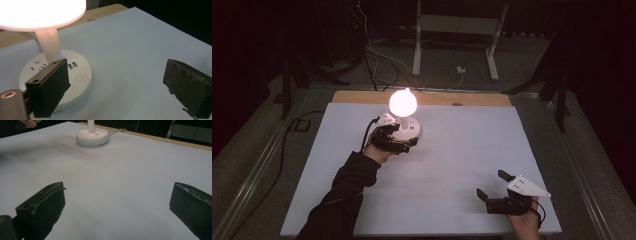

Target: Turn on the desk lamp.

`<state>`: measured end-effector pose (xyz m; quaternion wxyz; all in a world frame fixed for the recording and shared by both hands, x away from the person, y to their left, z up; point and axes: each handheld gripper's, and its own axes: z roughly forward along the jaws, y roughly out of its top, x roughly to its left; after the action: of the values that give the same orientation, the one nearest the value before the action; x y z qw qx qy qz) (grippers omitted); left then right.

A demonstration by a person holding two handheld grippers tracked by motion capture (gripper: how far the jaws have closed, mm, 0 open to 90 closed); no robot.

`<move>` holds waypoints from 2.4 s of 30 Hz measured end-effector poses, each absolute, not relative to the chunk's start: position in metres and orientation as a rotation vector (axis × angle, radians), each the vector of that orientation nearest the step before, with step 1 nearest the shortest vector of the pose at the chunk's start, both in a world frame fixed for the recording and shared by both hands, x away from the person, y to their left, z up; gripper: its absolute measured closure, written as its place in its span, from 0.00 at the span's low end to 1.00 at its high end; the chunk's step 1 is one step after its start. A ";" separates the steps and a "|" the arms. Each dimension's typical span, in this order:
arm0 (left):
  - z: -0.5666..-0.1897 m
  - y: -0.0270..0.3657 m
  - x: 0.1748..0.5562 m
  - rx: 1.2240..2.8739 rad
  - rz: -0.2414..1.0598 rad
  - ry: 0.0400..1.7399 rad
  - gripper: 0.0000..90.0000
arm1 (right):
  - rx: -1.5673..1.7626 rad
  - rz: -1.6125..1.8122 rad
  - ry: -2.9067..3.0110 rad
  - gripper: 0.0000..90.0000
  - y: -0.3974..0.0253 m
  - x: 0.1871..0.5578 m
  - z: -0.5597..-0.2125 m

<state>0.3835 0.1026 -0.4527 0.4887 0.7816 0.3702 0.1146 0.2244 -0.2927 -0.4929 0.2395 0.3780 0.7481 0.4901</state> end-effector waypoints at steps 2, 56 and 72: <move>-0.452 0.107 0.381 1.908 0.278 0.892 0.02 | 1.035 1.344 2.045 0.00 -0.293 0.224 -0.493; -0.495 0.216 0.277 2.050 0.284 0.974 0.00 | 1.037 1.336 2.046 0.00 -0.292 0.224 -0.492; -0.509 0.227 0.248 2.056 0.283 0.975 0.00 | 1.025 1.325 2.059 0.00 -0.291 0.225 -0.493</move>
<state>0.2483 0.2273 -0.5088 0.4115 0.8172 0.3875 0.1127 0.2248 -0.2905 -0.4934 0.2412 0.3747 0.7528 0.4844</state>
